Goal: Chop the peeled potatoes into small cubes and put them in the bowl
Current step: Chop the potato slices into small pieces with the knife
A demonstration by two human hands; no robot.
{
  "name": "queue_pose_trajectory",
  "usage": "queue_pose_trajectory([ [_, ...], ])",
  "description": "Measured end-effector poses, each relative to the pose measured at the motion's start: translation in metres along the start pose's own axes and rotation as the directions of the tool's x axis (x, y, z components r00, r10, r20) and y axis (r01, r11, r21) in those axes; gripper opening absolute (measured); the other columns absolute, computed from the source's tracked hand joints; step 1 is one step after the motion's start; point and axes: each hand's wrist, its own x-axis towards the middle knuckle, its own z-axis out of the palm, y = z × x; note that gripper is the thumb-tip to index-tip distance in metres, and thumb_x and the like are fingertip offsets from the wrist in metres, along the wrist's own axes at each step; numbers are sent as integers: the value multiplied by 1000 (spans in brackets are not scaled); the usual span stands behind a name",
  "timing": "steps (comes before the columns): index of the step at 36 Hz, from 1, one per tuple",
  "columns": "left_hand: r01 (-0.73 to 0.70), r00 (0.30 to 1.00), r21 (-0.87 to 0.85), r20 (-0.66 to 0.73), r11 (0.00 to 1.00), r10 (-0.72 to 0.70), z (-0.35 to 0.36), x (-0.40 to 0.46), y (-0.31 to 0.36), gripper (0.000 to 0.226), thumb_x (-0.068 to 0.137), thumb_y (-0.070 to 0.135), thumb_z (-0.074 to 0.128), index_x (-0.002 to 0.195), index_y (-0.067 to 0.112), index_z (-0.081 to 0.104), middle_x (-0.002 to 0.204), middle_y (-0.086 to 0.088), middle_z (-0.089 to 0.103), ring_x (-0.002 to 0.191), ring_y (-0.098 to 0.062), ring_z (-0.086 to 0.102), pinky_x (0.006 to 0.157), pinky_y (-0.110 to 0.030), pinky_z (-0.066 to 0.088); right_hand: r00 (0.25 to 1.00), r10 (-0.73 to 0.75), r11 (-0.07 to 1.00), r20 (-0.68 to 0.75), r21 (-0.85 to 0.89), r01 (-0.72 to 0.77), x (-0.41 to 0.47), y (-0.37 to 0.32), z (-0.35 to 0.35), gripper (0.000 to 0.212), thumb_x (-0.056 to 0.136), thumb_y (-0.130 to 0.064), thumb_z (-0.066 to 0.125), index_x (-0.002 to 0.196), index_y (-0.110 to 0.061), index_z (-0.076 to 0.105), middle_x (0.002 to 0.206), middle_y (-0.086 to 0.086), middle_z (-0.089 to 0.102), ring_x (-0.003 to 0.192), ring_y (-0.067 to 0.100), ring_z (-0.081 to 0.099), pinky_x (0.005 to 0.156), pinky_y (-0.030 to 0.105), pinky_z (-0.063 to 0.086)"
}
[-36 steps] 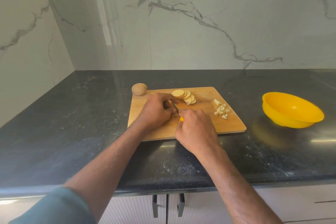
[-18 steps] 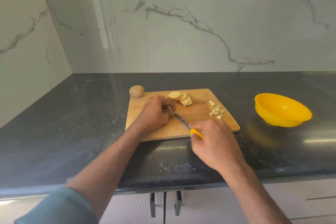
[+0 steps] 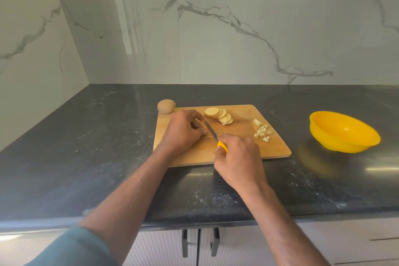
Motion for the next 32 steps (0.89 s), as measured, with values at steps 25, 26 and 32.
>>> queue_pose_trajectory([
  [25,34,999,-25,25,999,-34,-1,1,-1,27,80,10,86,103,15,73,73,7,75,70,2,70,64,-8,51,998,-28,1000,49,-12,28,0,0,2,35,91,-21,61,125,-20,69,97,-1,76,81,16,68,69,25,56],
  [26,36,999,-31,29,999,-35,-1,1,-1,27,80,10,86,103,15,73,73,6,75,70,2,70,63,-8,51,998,-30,999,55,-15,31,1,0,2,35,91,-20,60,124,-20,69,96,-1,75,79,16,66,67,23,54],
  [32,11,1000,-18,29,1000,-10,1,2,-2,24,79,5,85,100,12,74,71,4,75,69,-1,71,68,-17,56,994,-24,999,102,-31,28,13,-5,4,30,87,-14,58,114,-16,71,92,3,74,79,23,65,62,28,48],
])
